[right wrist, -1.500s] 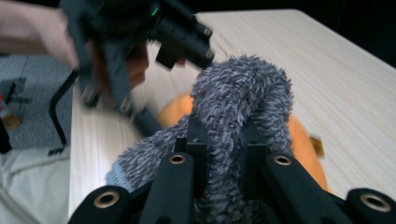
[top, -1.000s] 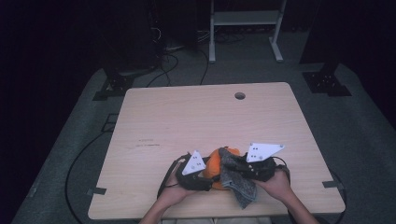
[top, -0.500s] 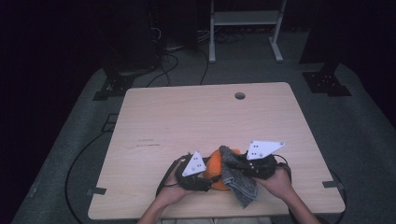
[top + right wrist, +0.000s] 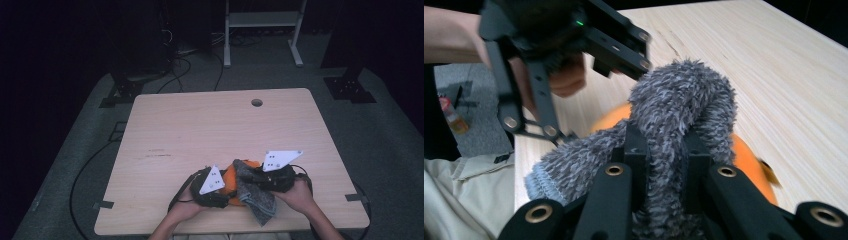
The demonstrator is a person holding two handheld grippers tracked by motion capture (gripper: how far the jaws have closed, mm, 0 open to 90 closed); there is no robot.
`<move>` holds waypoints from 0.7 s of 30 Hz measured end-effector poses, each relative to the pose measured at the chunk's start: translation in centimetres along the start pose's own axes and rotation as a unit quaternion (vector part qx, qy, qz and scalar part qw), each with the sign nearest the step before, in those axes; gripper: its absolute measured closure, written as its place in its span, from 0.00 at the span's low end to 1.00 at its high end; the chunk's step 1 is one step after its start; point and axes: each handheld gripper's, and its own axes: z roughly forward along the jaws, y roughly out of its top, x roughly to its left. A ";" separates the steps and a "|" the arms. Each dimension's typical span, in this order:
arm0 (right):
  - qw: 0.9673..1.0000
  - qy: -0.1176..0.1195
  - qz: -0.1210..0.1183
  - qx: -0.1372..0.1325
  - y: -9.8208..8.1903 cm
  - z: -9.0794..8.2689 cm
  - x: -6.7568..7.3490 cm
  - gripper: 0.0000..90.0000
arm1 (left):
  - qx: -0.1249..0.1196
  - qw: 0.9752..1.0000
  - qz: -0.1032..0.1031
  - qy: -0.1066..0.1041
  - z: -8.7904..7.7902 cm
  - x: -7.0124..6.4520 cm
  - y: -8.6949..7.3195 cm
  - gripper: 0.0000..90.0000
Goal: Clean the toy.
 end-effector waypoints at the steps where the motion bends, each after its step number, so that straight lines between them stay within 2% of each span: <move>1: 1.000 -0.004 0.004 0.004 -0.3 -0.2 -0.3 0.87 | -0.006 1.000 -0.010 -0.008 -0.1 0.3 -0.2 0.36; 2: 1.000 -0.004 0.004 0.004 -0.3 -0.2 -0.3 0.87 | -0.006 1.000 -0.010 -0.008 -0.1 0.3 -0.2 0.33; 3: 1.000 -0.008 0.016 0.016 -0.9 -0.7 -0.7 0.87 | -0.018 0.998 -0.048 -0.025 0.0 0.7 -0.2 0.26; 4: 1.000 0.004 0.024 0.016 -1.0 -0.8 -0.8 0.87 | -0.017 0.996 -0.077 -0.031 0.3 0.9 0.0 0.18; 5: 1.000 0.010 0.024 0.015 -0.9 -0.7 -0.5 0.87 | -0.013 0.995 -0.095 -0.027 0.5 0.9 0.2 0.15; 6: 1.000 0.016 0.014 0.013 -0.7 -0.5 -0.1 0.87 | -0.011 0.995 -0.096 -0.020 0.6 0.9 0.3 0.15; 7: 1.000 0.017 0.005 0.014 -0.4 -0.1 0.3 0.87 | -0.005 0.996 -0.084 -0.013 0.5 0.8 0.3 0.19; 8: 1.000 0.007 -0.007 0.018 -0.1 0.2 0.6 0.87 | -0.002 0.998 -0.065 -0.002 0.3 0.7 0.2 0.25; 9: 1.000 -0.001 -0.014 0.020 0.1 0.3 0.6 0.87 | -0.002 0.998 -0.060 -0.002 0.2 0.8 0.0 0.30; 12: 1.000 -0.016 0.007 0.008 -0.4 -0.2 -0.3 0.87 | 0.004 0.999 -0.052 -0.009 -0.3 1.1 -0.5 0.35; 13: 1.000 -0.016 0.007 0.008 -0.4 -0.2 -0.3 0.87 | 0.004 0.999 -0.052 -0.009 -0.3 1.1 -0.5 0.34; 14: 0.999 -0.029 0.030 0.015 -1.4 -0.6 -1.3 0.87 | 0.002 0.997 -0.072 -0.018 -0.4 1.6 -0.8 0.31; 15: 0.999 -0.029 0.037 0.016 -1.7 -0.6 -1.4 0.87 | 0.001 0.996 -0.085 -0.024 -0.2 1.8 -0.6 0.25; 16: 0.999 -0.029 0.037 0.016 -1.7 -0.6 -1.4 0.87 | 0.001 0.996 -0.085 -0.024 -0.2 1.8 -0.6 0.18; 17: 0.999 -0.026 0.034 0.011 -1.4 -0.1 -0.8 0.87 | 0.000 0.995 -0.096 -0.024 0.0 1.9 -0.3 0.13; 18: 0.999 -0.026 0.034 0.011 -1.4 -0.1 -0.8 0.87 | -0.001 0.994 -0.103 -0.023 0.1 1.9 -0.1 0.13; 19: 1.000 -0.018 0.014 0.009 -0.8 0.6 -0.1 0.87 | 0.003 0.996 -0.093 -0.011 0.2 1.7 0.0 0.14; 20: 1.000 -0.018 0.014 0.009 -0.8 0.6 -0.1 0.87 | 0.003 0.996 -0.093 -0.011 0.2 1.7 0.0 0.19; 21: 1.000 -0.019 0.009 0.014 -0.7 0.8 0.0 0.87 | 0.004 0.997 -0.080 -0.007 -0.1 1.7 -0.4 0.26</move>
